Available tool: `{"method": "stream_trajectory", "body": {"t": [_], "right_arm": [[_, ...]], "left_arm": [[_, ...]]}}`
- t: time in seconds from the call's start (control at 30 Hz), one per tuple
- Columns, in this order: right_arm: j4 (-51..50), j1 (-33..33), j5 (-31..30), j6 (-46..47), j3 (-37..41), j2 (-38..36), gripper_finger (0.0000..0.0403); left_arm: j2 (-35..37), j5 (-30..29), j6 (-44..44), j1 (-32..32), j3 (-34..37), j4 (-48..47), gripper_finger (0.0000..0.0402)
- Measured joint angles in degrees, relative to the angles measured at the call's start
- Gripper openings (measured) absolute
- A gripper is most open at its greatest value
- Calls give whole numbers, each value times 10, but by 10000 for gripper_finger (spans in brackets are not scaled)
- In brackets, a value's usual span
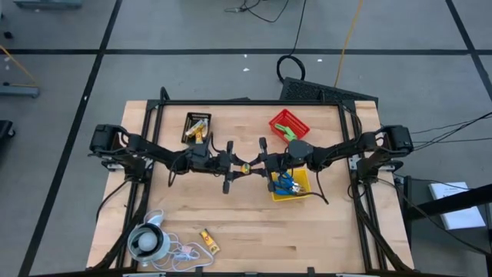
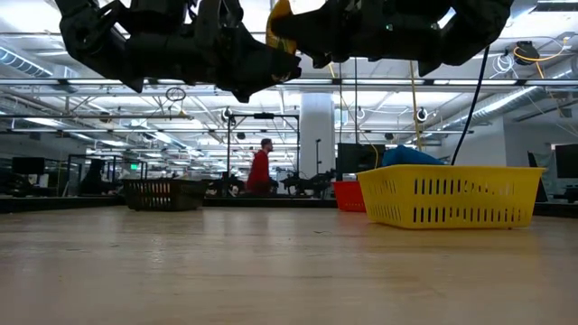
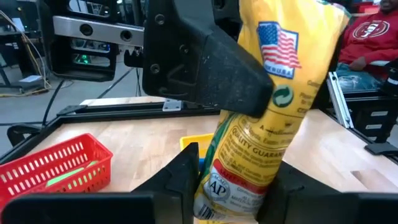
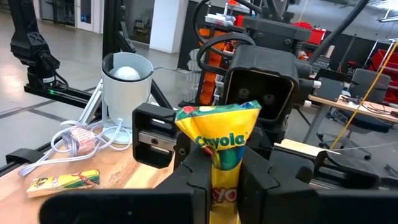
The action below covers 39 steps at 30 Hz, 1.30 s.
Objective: Pick & Place School Supplies
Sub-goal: Put the yellow crayon pack into the black bin
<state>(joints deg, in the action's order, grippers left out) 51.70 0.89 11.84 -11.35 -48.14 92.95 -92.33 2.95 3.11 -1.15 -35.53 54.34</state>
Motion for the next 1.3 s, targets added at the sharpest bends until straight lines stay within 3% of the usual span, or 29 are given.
{"method": "stream_trajectory", "body": {"t": [0.1,0.23,0.53,0.7,0.93,1.03,1.3], "right_arm": [[0,0,-1,-1,0,0,32],[0,0,-3,-17,0,0,69],[-21,-1,1,4,0,-4,213],[-80,0,-61,-18,0,-61,277],[-273,14,-82,-38,5,-199,284],[-329,35,-126,-33,34,-242,279],[-339,102,-202,32,145,-294,277]], "left_arm": [[0,-4,2,0,0,0,112],[0,-12,1,0,0,0,112],[-1,-22,2,2,0,-6,111],[-1,-21,4,12,0,-12,111],[2,-20,-2,42,0,-52,111],[18,-35,-4,61,0,-93,110],[145,-113,-36,124,0,-324,110]]}}
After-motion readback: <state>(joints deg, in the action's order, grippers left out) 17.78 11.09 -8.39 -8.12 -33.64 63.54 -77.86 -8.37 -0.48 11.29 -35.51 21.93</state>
